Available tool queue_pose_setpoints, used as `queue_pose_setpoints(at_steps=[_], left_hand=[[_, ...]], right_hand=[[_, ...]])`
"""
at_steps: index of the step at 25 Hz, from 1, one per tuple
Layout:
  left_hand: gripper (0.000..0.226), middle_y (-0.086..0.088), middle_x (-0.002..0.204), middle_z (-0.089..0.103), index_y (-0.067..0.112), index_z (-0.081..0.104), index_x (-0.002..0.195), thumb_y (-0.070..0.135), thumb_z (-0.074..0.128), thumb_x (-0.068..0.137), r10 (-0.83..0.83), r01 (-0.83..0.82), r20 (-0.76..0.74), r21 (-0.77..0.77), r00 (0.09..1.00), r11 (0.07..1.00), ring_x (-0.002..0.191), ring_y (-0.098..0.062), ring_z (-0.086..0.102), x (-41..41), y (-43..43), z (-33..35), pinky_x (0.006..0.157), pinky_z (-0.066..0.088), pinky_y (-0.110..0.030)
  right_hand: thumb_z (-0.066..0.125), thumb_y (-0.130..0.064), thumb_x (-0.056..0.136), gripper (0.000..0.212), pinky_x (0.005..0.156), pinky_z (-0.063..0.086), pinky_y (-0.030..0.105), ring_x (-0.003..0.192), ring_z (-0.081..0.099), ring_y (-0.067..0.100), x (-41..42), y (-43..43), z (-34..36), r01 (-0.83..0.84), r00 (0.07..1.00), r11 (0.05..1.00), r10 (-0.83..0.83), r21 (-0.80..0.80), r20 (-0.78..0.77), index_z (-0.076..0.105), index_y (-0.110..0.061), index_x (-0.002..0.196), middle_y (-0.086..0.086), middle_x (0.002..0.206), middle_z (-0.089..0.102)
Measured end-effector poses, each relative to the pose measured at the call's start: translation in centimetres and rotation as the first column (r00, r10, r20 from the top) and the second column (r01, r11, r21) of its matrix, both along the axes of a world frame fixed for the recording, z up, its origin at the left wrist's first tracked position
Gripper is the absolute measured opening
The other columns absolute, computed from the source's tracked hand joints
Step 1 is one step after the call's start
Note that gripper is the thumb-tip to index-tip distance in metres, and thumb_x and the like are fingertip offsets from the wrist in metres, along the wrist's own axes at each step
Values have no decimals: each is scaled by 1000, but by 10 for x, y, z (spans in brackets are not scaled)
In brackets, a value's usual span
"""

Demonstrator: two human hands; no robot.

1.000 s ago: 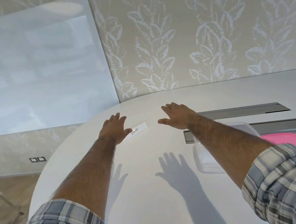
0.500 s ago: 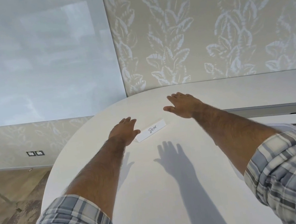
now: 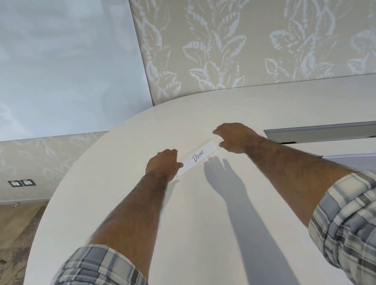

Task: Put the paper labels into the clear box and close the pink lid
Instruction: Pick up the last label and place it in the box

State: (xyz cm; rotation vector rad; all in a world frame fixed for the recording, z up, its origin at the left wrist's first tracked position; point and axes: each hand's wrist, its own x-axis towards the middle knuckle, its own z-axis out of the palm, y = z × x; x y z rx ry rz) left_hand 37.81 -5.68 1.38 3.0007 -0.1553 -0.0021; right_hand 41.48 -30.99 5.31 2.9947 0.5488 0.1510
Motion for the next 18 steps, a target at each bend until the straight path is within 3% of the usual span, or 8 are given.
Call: queue_pose_setpoints(at_steps=[3,7,15,18], left_hand=[[50,-1,130,61,19,53,135,45,61,93,4,-6,-22,-71,1000,997,117,-26,58,20,-1,-5,79,41,-34],[59,4,124,64,24,59,130,51,72,79,-8,-1,-66,-134,998,991,112,-23,61,36,-6,-12,79,44,-31],[52,12,127,62,34,57,132,33,74,83,-57,28,-130,-214,990,977,118,-15,57,48,8,-21,83,42,-31],[54,16,128,62,35,57,134,29,74,83,-90,56,-148,-221,985,974,121,-12,55,47,16,-20,86,43,-33]], right_hand=[[55,-25,94,53,110,36,38,134,45,25,18,9,-10,13,1000,1000,-13,17,-28,45,-19,145,3,146,49],[56,-25,94,52,109,38,41,131,49,28,36,23,-14,9,999,999,-10,-30,-33,45,-19,144,5,143,52],[58,-25,92,56,108,39,41,129,50,28,42,31,-34,4,996,1000,-6,-22,-91,43,-20,146,5,144,51],[59,-24,92,65,109,37,40,131,48,27,38,33,-39,-1,992,999,6,40,-128,33,-21,151,6,146,48]])
